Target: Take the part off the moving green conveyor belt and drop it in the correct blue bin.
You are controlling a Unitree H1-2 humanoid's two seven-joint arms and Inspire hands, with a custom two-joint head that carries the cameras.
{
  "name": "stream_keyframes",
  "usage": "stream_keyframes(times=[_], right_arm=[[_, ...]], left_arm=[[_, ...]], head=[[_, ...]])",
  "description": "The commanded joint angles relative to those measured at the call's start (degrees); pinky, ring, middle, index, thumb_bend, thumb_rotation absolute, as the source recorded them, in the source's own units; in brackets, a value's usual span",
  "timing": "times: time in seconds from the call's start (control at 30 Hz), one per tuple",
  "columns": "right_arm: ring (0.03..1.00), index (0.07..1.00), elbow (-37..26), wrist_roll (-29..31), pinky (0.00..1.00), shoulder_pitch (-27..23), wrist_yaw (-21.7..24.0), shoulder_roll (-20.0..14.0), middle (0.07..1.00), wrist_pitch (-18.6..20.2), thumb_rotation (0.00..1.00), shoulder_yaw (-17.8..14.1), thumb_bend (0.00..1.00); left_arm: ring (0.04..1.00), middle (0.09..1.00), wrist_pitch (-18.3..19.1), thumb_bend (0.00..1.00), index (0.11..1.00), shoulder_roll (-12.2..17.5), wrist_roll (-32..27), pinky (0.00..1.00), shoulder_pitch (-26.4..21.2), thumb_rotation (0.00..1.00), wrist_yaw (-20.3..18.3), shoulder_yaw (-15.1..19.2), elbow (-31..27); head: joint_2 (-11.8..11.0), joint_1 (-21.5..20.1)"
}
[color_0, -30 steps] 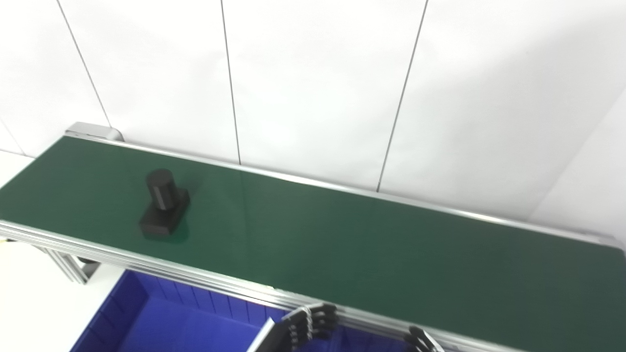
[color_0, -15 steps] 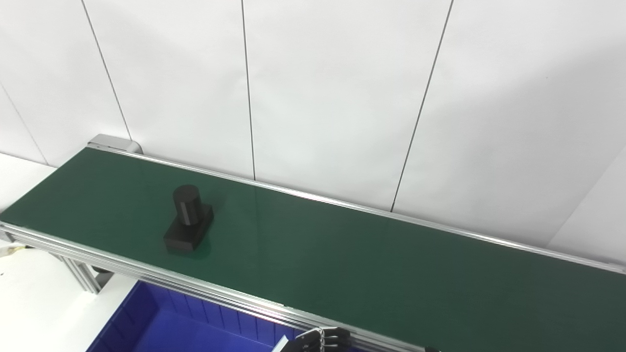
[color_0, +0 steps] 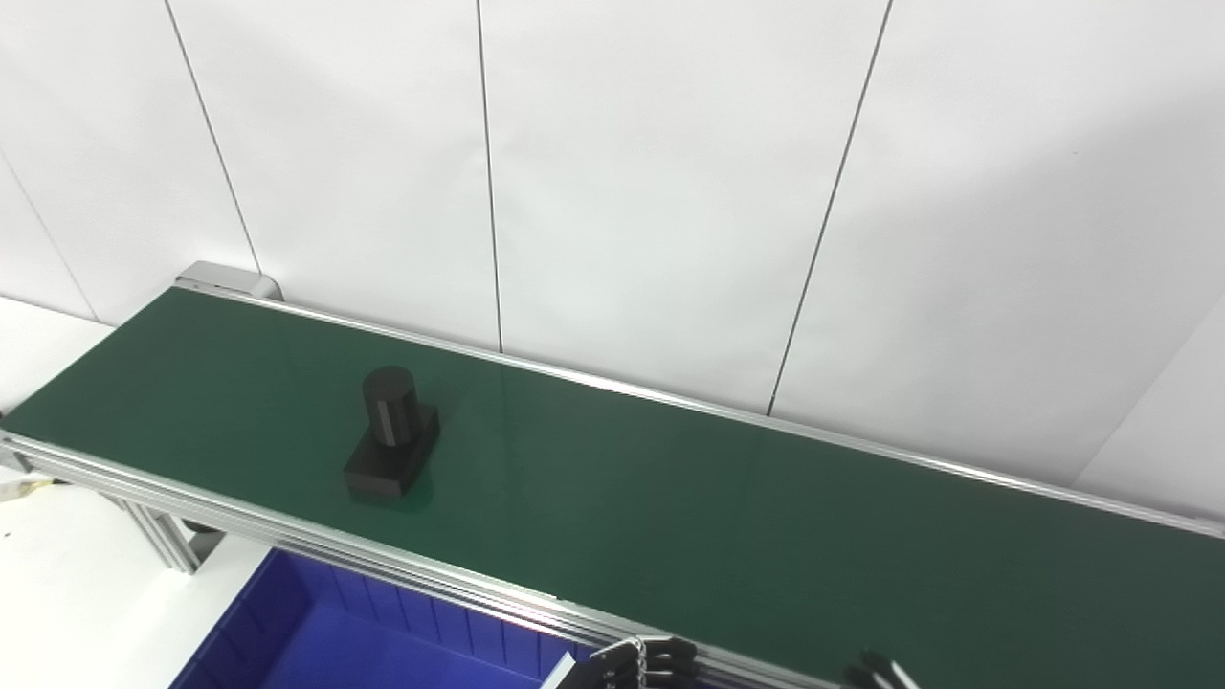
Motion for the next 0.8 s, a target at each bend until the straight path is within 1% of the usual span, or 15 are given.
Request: stream_keyframes(times=[0.0, 0.17, 0.3, 0.4, 0.5, 0.57, 0.67, 0.7, 0.77], right_arm=[[0.755, 0.856, -4.27, -0.17, 0.64, 0.17, 0.49, 0.41, 0.802, -2.22, 0.38, -0.17, 0.54], [0.754, 0.846, -10.63, -1.44, 0.62, 0.39, 1.33, 0.43, 0.802, 0.8, 0.4, -0.3, 0.54], [0.756, 0.85, -14.82, -3.08, 0.62, -0.43, 2.02, 0.15, 0.811, 2.97, 0.41, -0.58, 0.55], [0.782, 0.855, -18.76, -2.88, 0.63, -2.47, 3.02, 0.32, 0.827, 6.67, 0.42, -0.77, 0.59], [0.796, 0.861, -20.81, -2.59, 0.64, -4.9, 4.11, 0.37, 0.839, 9.74, 0.44, -1.07, 0.61], [0.794, 0.861, -21.52, -2.99, 0.64, -6.7, 4.69, 0.37, 0.845, 11.26, 0.45, -1.2, 0.63], [0.797, 0.869, -21.99, -3.93, 0.67, -9.68, 5.69, 0.18, 0.847, 13.64, 0.5, -1.22, 0.64], [0.787, 0.863, -21.96, -4.49, 0.66, -10.55, 5.91, 0.19, 0.839, 14.19, 0.52, -1.24, 0.66], [0.783, 0.864, -21.46, -5.56, 0.65, -13.23, 6.53, 0.27, 0.838, 15.33, 0.54, -1.1, 0.66]], left_arm=[[0.697, 0.732, -2.13, 0.95, 0.733, -0.33, 0.74, 0.65, -0.75, 0.28, 0.34, -0.07, -1.17], [0.702, 0.735, -2.12, 0.95, 0.738, -0.29, 0.46, 0.66, -0.61, 0.28, -0.05, -0.08, -1.39], [0.704, 0.737, -2.12, 0.96, 0.739, -0.36, 0.22, 0.66, -0.72, 0.28, -0.26, 0.02, -1.37], [0.712, 0.743, -2.13, 0.97, 0.746, -0.32, 0.35, 0.67, -0.78, 0.29, -0.24, -0.04, -1.43], [0.714, 0.747, -2.13, 0.97, 0.748, -0.35, 0.27, 0.67, -0.92, 0.29, -0.27, -0.06, -1.29], [0.714, 0.749, -2.12, 0.97, 0.747, -0.39, 0.06, 0.67, -1.02, 0.28, -0.37, -0.04, -1.16], [0.713, 0.75, -2.12, 0.98, 0.747, -0.41, 0.02, 0.67, -1.18, 0.28, -0.39, 0.01, -0.87], [0.711, 0.75, -2.11, 0.98, 0.748, -0.4, 0.1, 0.67, -1.22, 0.28, -0.35, 0.01, -0.8], [0.71, 0.75, -2.12, 0.98, 0.749, -0.39, 0.1, 0.67, -1.29, 0.28, -0.41, 0.01, -0.73]], head=[[0.26, -0.08], [0.63, -0.38], [1.0, -1.15], [1.21, -1.55], [1.27, -1.62], [1.32, -1.61], [1.34, -1.63], [1.35, -1.65], [1.4, -1.64]])
